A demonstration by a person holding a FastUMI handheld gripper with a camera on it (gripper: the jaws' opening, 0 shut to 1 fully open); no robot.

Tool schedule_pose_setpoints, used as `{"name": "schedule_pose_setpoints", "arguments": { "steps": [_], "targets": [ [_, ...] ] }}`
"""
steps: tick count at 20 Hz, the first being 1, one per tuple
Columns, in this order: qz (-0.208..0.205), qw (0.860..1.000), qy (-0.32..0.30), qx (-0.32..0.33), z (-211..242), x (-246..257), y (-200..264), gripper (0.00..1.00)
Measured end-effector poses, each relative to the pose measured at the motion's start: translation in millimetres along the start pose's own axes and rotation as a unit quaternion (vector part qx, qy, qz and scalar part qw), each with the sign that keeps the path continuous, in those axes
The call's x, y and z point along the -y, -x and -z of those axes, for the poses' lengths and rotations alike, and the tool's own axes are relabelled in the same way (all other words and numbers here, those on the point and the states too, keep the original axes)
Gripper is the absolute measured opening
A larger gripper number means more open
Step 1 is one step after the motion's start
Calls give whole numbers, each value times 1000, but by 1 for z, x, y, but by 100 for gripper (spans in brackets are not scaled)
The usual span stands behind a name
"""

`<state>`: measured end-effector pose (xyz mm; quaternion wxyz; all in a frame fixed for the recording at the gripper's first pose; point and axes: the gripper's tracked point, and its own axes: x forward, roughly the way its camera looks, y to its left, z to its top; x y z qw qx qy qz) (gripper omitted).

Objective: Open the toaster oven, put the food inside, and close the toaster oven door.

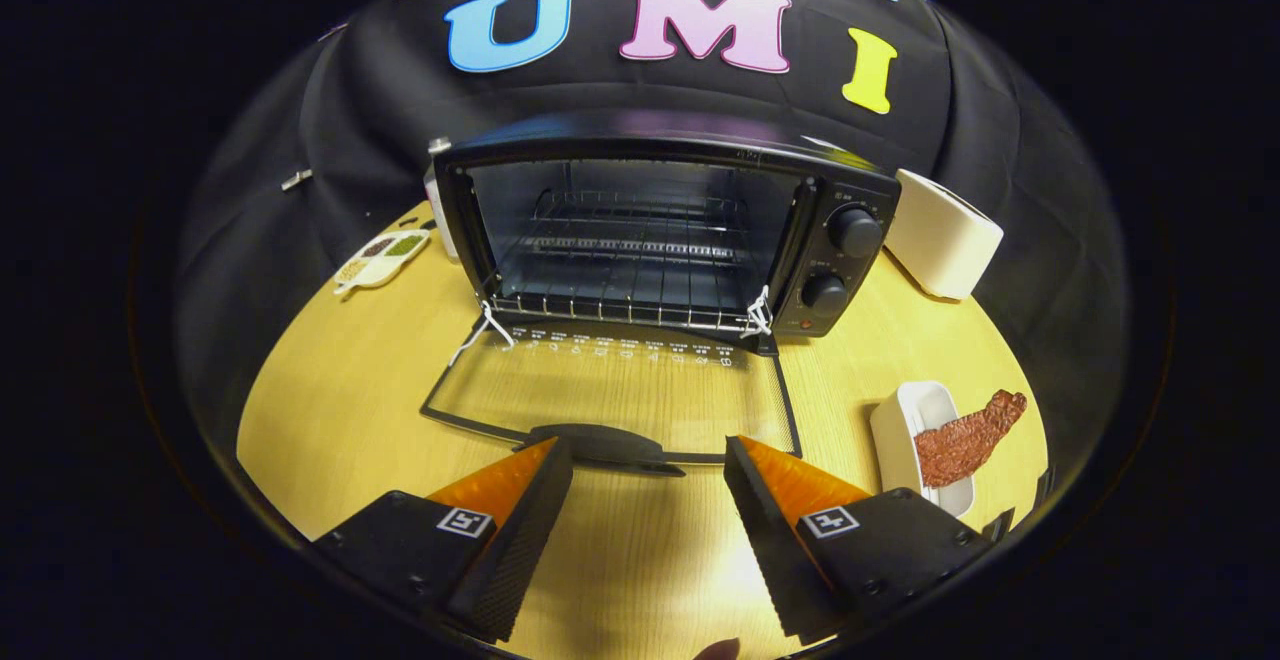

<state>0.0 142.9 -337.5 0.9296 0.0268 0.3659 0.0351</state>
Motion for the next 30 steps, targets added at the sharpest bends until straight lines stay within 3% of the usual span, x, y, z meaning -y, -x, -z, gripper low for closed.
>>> {"name": "schedule_pose_setpoints", "arguments": {
  "steps": [7, 13, 16, 20, 22, 25, 30],
  "targets": [
    [-11, 993, 2, 117, -84, 69, 70, 96],
    [-20, 992, 25, 123, -104, 166, 111, 96],
    [-43, 995, 12, 87, -100, 207, 112, 97],
    [-109, 994, -19, 22, -88, 246, 97, 99],
    [-144, 988, -36, -40, -68, 257, 80, 98],
    [-157, 979, -46, -122, -34, 281, 44, 99],
    [-197, 953, -59, -224, 19, 289, 1, 98]
  ]
}}
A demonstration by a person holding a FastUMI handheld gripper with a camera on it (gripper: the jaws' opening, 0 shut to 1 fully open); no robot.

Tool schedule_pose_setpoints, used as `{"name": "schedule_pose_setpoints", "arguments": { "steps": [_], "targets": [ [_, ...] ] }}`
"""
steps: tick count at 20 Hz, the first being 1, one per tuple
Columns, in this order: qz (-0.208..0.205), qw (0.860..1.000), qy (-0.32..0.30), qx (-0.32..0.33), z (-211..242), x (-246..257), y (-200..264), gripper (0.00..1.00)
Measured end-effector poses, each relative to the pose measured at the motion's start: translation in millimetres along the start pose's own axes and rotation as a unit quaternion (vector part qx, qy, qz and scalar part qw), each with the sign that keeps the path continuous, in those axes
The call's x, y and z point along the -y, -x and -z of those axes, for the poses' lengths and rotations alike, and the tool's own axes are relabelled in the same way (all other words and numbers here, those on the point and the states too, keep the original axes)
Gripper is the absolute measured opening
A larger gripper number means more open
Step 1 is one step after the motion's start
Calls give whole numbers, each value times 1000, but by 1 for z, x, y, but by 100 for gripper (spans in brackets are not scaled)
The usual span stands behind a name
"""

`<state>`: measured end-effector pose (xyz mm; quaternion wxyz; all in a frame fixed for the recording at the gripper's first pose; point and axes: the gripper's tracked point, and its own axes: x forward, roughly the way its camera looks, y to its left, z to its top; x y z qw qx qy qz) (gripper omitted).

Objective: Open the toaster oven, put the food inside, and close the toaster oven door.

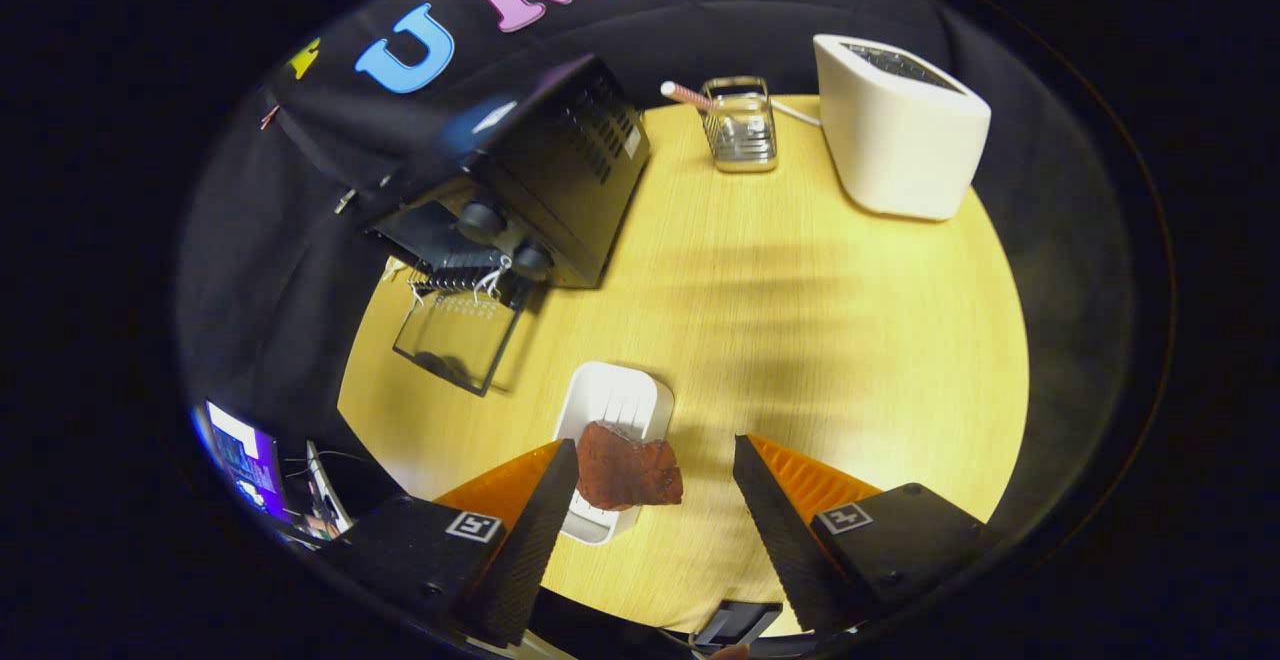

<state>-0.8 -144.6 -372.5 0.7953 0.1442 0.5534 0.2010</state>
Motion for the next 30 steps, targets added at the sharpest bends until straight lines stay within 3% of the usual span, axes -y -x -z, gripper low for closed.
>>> {"name": "schedule_pose_setpoints", "arguments": {
  "steps": [3, 5, 7, 10, 12, 16, 23, 30],
  "targets": [
    [-32, 999, -21, -31, 7, 2, -19, 97],
    [-51, 997, -31, -52, 11, -2, -26, 89],
    [-69, 994, -42, -73, 16, -4, -32, 75],
    [-102, 988, -73, -90, 18, -14, -31, 35],
    [-106, 989, -58, -80, 14, -17, -25, 21],
    [-76, 996, -4, -45, 12, -24, -13, 17],
    [-43, 997, -16, 68, -16, -66, 35, 17],
    [-58, 985, -5, 165, -30, -186, 70, 16]
  ]
}}
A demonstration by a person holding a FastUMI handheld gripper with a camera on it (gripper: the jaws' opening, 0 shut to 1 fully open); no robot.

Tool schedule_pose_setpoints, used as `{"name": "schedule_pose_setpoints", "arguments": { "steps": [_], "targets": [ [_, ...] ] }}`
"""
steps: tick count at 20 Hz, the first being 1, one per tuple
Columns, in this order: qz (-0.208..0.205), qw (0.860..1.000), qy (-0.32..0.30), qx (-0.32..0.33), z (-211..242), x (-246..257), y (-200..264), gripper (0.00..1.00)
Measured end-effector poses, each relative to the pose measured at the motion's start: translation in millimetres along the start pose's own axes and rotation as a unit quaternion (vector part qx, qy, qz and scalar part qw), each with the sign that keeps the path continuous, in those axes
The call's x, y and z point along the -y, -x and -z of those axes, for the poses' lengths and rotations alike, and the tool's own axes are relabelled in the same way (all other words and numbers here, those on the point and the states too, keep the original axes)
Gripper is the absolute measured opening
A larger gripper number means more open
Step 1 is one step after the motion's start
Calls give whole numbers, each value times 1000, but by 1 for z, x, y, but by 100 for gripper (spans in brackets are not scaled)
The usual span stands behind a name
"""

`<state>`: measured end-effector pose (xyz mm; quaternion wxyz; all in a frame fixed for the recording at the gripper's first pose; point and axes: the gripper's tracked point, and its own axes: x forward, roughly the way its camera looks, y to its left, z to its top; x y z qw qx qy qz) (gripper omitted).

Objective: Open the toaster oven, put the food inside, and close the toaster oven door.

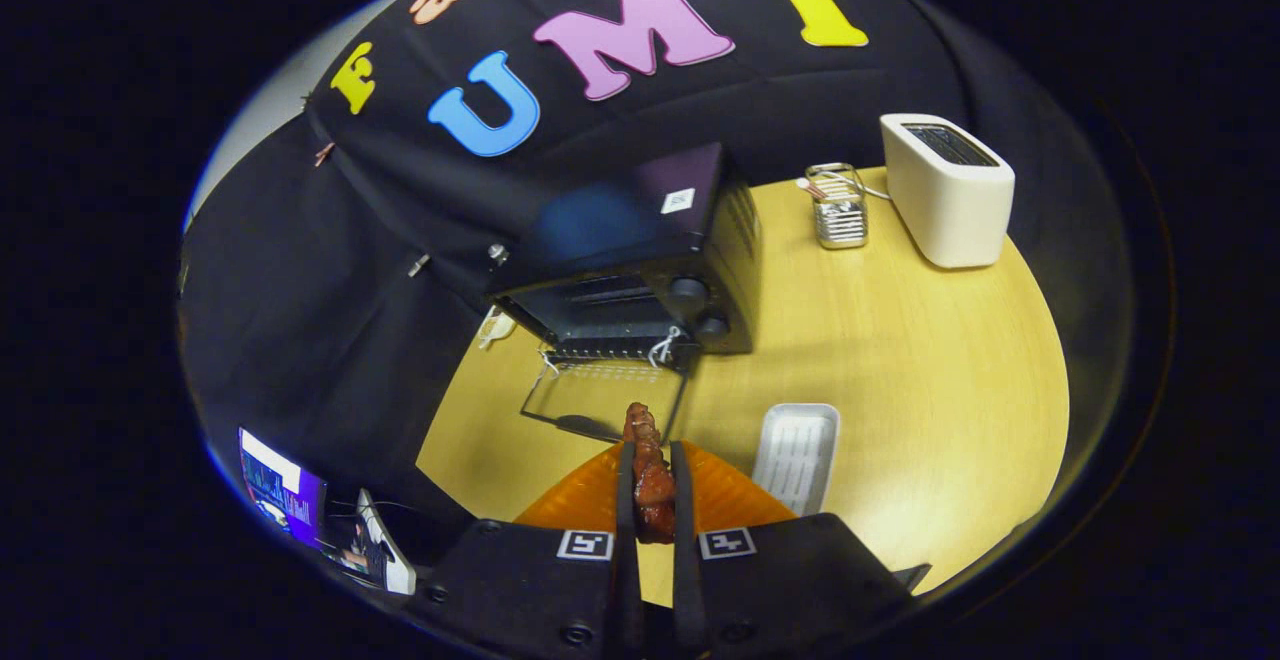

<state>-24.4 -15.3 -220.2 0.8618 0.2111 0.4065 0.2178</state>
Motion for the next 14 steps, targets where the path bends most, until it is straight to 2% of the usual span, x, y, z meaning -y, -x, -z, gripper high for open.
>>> {"name": "schedule_pose_setpoints", "arguments": {
  "steps": [4, 9, 14],
  "targets": [
    [-17, 999, 21, 31, -1, -67, -17, 17],
    [-11, 999, 13, 47, 3, -111, -63, 16],
    [23, 995, -46, 82, -13, -102, -126, 16]
  ]
}}
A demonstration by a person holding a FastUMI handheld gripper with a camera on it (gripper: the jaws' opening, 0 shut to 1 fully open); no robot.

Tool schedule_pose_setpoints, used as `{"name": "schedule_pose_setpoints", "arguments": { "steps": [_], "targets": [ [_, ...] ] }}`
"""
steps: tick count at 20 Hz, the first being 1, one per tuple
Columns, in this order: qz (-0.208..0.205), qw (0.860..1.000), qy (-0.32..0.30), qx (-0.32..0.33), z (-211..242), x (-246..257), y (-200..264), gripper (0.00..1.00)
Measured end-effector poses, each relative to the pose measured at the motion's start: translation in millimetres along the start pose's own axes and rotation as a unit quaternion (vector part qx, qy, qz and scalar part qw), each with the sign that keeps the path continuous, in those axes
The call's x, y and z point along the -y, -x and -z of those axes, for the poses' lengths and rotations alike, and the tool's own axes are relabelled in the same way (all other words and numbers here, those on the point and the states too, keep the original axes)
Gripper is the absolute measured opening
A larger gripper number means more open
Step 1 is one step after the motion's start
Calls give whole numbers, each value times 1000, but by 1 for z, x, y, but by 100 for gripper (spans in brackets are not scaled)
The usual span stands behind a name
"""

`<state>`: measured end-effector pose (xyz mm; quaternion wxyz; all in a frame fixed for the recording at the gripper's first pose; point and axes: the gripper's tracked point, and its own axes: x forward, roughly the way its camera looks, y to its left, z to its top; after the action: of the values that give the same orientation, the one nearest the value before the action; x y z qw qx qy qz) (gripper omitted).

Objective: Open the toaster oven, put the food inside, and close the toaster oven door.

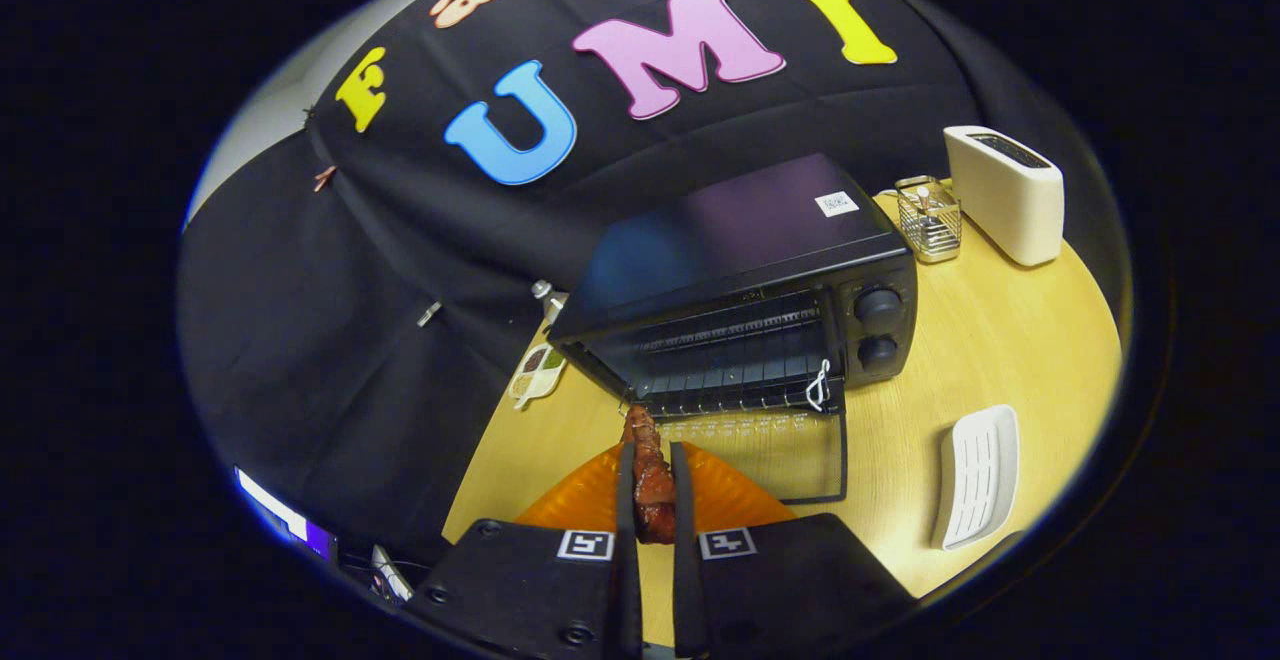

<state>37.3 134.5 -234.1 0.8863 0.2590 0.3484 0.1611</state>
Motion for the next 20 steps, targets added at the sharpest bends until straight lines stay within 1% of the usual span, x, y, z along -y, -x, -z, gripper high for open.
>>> {"name": "schedule_pose_setpoints", "arguments": {
  "steps": [2, 8, 11, 13, 16, 18, 19, 20],
  "targets": [
    [12, 1000, -9, 13, -7, 5, -27, 16],
    [29, 997, -44, 51, -20, 37, -103, 16],
    [43, 994, -73, 69, -24, 59, -127, 16],
    [38, 991, -94, 83, -29, 61, -138, 16],
    [42, 989, -101, 102, -37, 64, -160, 16],
    [60, 986, -97, 122, -45, 70, -166, 18],
    [80, 985, -85, 127, -47, 77, -167, 20],
    [104, 984, -66, 131, -48, 84, -166, 26]
  ]
}}
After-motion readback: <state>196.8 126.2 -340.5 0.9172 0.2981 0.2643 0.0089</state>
